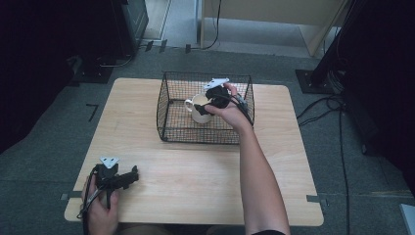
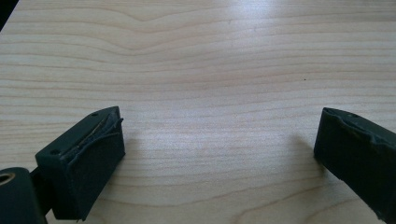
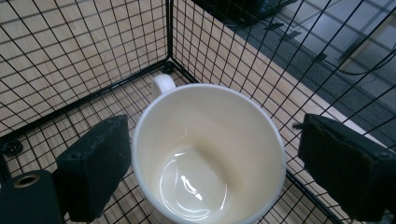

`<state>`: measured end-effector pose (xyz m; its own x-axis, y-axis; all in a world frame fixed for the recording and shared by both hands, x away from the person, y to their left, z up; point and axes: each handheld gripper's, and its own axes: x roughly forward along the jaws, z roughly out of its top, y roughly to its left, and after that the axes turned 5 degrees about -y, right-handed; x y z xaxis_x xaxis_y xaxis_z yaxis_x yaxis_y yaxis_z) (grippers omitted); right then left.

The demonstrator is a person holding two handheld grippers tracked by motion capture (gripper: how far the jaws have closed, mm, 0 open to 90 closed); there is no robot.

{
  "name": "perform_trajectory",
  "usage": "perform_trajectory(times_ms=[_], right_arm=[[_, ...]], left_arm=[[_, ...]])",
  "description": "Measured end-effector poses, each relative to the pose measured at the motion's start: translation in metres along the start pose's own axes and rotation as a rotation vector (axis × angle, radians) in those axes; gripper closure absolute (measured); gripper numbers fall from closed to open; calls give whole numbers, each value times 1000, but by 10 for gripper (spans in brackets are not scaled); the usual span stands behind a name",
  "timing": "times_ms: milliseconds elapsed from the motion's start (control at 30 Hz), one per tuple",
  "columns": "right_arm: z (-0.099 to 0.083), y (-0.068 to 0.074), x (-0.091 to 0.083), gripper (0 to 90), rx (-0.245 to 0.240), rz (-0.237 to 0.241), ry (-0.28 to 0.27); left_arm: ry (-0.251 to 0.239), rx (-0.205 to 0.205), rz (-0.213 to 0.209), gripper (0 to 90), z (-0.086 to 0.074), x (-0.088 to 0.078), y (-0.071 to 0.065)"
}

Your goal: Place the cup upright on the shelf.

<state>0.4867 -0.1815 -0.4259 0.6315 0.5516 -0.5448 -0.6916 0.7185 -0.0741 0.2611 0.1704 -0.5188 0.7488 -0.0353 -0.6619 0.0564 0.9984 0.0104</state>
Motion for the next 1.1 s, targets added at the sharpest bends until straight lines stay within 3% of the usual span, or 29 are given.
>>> perform_trajectory(times_ms=[100,433,567,733,1100], right_arm=[[5,-1,-8,131,4,-35,-27],[15,6,-37,129,-2,-15,-86],[15,12,-49,130,18,-2,-97],[11,18,-68,130,12,-27,-101],[-10,30,-106,130,14,-18,-95]], left_arm=[[0,-1,0,19,0,0,0],[0,-1,0,18,0,0,0],[-1,-2,0,19,0,0,0],[-1,-1,0,18,0,0,0],[-1,-1,0,18,0,0,0]])
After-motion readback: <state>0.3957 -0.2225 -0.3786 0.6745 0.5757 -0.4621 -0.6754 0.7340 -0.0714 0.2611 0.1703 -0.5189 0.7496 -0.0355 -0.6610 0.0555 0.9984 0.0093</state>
